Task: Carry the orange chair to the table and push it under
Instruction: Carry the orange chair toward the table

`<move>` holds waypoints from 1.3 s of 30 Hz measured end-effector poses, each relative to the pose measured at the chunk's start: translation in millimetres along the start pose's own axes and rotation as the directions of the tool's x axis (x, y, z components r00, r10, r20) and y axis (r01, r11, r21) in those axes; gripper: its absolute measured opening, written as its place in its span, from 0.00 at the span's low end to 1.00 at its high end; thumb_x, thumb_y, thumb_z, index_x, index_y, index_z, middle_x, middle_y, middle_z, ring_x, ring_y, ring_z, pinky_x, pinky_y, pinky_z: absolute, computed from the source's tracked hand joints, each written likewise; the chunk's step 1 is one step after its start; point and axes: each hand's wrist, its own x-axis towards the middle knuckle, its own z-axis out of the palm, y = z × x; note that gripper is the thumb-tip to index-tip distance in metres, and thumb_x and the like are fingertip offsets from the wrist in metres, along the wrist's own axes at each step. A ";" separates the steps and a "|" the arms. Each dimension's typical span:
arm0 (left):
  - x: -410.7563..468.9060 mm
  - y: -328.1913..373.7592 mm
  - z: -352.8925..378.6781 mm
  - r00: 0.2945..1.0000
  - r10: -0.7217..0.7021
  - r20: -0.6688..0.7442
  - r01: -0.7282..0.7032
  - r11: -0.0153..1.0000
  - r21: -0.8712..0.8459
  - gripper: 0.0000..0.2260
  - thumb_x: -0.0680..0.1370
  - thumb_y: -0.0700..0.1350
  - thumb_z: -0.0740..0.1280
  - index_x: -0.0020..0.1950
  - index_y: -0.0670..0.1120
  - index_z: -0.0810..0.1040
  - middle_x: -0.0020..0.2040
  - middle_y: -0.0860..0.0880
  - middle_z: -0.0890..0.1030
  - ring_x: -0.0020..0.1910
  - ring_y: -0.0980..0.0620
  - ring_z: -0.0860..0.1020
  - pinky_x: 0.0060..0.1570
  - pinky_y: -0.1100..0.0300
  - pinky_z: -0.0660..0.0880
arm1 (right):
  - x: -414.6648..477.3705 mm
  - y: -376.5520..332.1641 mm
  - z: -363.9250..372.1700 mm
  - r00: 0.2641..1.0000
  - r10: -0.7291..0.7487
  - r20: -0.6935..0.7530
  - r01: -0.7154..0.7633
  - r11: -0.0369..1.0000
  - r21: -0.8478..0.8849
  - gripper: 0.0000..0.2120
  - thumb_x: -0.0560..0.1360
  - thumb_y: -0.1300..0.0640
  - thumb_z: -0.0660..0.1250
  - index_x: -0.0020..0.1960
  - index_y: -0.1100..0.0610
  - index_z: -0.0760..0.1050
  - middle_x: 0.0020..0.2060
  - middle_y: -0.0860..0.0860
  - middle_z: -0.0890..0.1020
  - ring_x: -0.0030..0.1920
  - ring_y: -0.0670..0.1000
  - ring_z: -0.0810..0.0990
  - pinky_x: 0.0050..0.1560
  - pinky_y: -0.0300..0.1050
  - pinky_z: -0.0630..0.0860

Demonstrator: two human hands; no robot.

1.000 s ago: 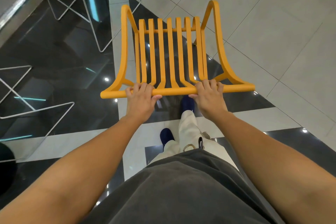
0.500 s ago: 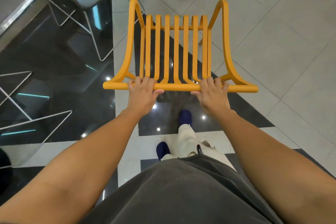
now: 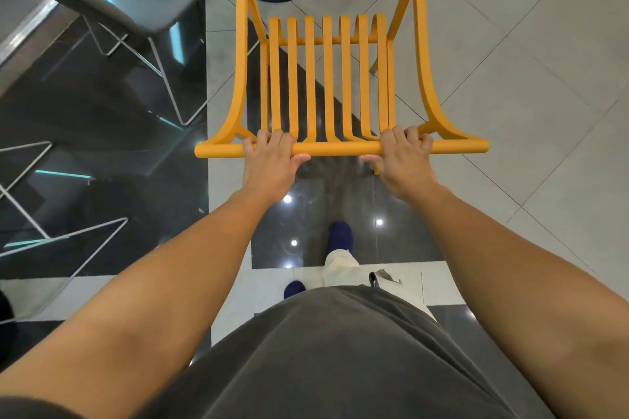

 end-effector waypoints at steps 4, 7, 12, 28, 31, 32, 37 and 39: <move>27.1 1.1 -5.4 1.000 -0.004 0.006 0.004 1.000 -0.016 0.21 0.79 0.61 0.54 0.57 0.46 0.74 0.54 0.46 0.77 0.54 0.43 0.71 0.55 0.44 0.63 | 28.2 9.7 -6.3 1.000 -0.003 0.016 0.003 1.000 -0.015 0.23 0.77 0.38 0.55 0.54 0.58 0.71 0.50 0.57 0.76 0.53 0.60 0.71 0.57 0.64 0.64; 46.9 1.5 -7.7 1.000 -0.012 -0.003 0.012 1.000 -0.029 0.21 0.78 0.61 0.53 0.57 0.46 0.74 0.54 0.46 0.77 0.54 0.44 0.70 0.55 0.45 0.63 | 48.3 17.3 -9.1 1.000 -0.013 0.021 0.014 1.000 -0.013 0.23 0.77 0.38 0.54 0.55 0.58 0.71 0.51 0.57 0.76 0.54 0.60 0.70 0.58 0.64 0.63; 76.2 0.4 -11.1 1.000 -0.021 -0.012 0.020 0.998 -0.056 0.20 0.78 0.60 0.55 0.56 0.47 0.74 0.53 0.46 0.77 0.53 0.44 0.71 0.55 0.44 0.64 | 78.1 24.9 -16.8 0.999 -0.019 0.027 0.019 1.000 0.002 0.23 0.78 0.38 0.55 0.57 0.57 0.70 0.52 0.56 0.75 0.56 0.60 0.70 0.60 0.65 0.61; 177.9 -15.5 -28.7 1.000 -0.018 -0.001 0.018 0.996 -0.091 0.19 0.79 0.60 0.56 0.58 0.48 0.73 0.56 0.47 0.77 0.56 0.44 0.70 0.58 0.43 0.63 | 175.3 32.0 -45.6 0.998 -0.007 0.057 0.006 1.000 0.017 0.22 0.78 0.39 0.55 0.58 0.57 0.69 0.55 0.56 0.74 0.58 0.59 0.68 0.62 0.64 0.60; 193.4 -17.9 -30.3 1.000 -0.022 -0.019 0.020 0.995 -0.095 0.19 0.79 0.60 0.56 0.56 0.48 0.73 0.54 0.47 0.77 0.55 0.44 0.70 0.57 0.43 0.63 | 192.1 33.3 -49.3 0.999 -0.005 0.052 0.005 1.000 -0.004 0.22 0.78 0.39 0.55 0.58 0.57 0.70 0.55 0.56 0.75 0.58 0.59 0.68 0.62 0.64 0.60; 196.3 -18.3 -30.4 0.999 -0.022 -0.029 0.020 0.996 -0.088 0.19 0.79 0.60 0.56 0.56 0.48 0.74 0.54 0.47 0.77 0.55 0.45 0.70 0.57 0.43 0.63 | 195.6 34.5 -49.7 0.999 -0.005 0.046 0.006 1.000 -0.009 0.23 0.78 0.39 0.55 0.58 0.58 0.70 0.55 0.56 0.75 0.58 0.59 0.68 0.62 0.64 0.60; 215.5 -19.5 -36.4 0.999 -0.026 -0.022 0.024 0.996 -0.082 0.19 0.78 0.61 0.56 0.56 0.47 0.74 0.53 0.48 0.77 0.54 0.45 0.71 0.57 0.44 0.63 | 218.0 39.6 -52.3 0.999 -0.017 0.035 0.018 1.000 -0.022 0.23 0.78 0.39 0.54 0.57 0.58 0.70 0.54 0.57 0.75 0.56 0.59 0.69 0.62 0.65 0.60; 228.2 -21.7 -39.6 0.999 -0.024 -0.021 0.022 0.996 -0.087 0.19 0.78 0.61 0.56 0.56 0.48 0.74 0.53 0.48 0.77 0.54 0.46 0.71 0.57 0.44 0.63 | 231.6 40.9 -55.0 0.999 -0.019 0.041 0.019 1.000 -0.008 0.23 0.78 0.39 0.54 0.57 0.58 0.70 0.53 0.57 0.75 0.56 0.59 0.69 0.62 0.65 0.60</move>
